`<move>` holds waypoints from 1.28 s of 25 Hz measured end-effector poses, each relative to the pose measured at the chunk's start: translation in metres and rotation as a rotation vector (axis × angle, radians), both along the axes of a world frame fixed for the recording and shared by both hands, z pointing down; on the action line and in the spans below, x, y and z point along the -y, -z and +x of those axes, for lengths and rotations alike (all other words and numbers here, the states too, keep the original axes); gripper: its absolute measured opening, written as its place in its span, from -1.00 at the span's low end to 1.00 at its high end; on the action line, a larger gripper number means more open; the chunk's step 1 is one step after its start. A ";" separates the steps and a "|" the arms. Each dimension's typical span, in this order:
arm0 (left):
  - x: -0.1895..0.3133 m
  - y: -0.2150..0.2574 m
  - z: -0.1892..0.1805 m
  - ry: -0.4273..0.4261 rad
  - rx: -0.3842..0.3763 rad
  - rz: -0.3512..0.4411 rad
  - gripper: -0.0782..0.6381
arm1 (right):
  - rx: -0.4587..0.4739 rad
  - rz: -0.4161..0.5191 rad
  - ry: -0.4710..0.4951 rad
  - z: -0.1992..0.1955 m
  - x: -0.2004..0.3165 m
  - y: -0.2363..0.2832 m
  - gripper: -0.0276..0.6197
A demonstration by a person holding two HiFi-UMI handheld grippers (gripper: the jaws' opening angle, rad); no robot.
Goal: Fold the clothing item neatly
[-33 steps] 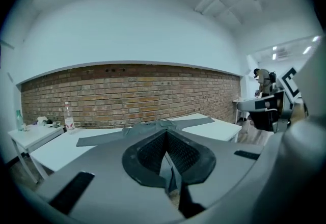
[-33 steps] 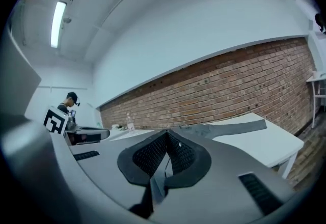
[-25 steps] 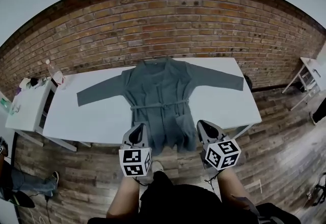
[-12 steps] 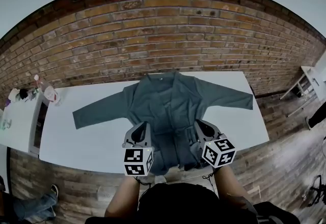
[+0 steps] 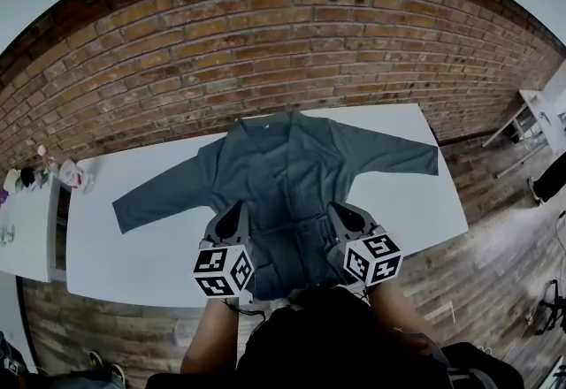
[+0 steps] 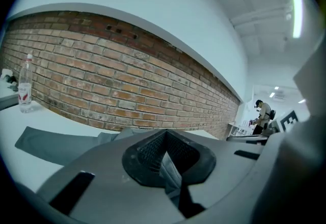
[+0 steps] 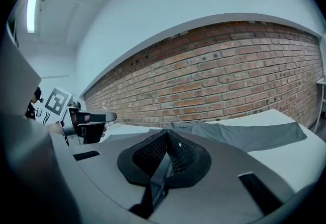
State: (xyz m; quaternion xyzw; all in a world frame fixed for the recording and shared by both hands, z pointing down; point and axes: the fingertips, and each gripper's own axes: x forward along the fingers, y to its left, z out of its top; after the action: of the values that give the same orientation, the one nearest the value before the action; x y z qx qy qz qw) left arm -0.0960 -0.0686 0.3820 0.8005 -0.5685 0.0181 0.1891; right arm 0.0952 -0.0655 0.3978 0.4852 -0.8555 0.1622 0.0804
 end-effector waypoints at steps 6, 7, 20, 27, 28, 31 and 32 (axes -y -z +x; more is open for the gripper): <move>0.028 0.007 0.026 0.022 0.075 0.009 -0.79 | -0.018 -0.035 -0.081 0.062 0.038 -0.017 -0.91; 0.033 0.007 0.033 0.024 0.093 0.015 -0.79 | -0.026 -0.036 -0.102 0.079 0.045 -0.018 -0.91; 0.088 -0.007 0.138 -0.058 0.151 -0.009 -0.79 | -0.160 -0.165 -0.455 0.352 0.124 -0.069 -0.91; 0.104 -0.028 0.171 -0.074 0.155 -0.054 -0.79 | -0.297 -0.320 -0.535 0.455 0.167 -0.133 -0.57; 0.104 -0.030 0.173 -0.074 0.162 -0.062 -0.79 | -0.301 -0.337 -0.544 0.462 0.172 -0.140 -0.55; 0.103 -0.036 0.179 -0.069 0.188 -0.076 -0.79 | -0.312 -0.391 -0.560 0.475 0.188 -0.161 -0.55; 0.102 -0.037 0.181 -0.069 0.193 -0.079 -0.79 | -0.311 -0.417 -0.561 0.478 0.191 -0.169 -0.55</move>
State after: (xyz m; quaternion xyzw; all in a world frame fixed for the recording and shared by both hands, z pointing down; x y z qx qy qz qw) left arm 0.0846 -0.1708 0.4191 0.8060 -0.5550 0.1239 0.1642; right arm 0.5735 -0.2567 0.5670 0.6926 -0.6156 0.2729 0.2587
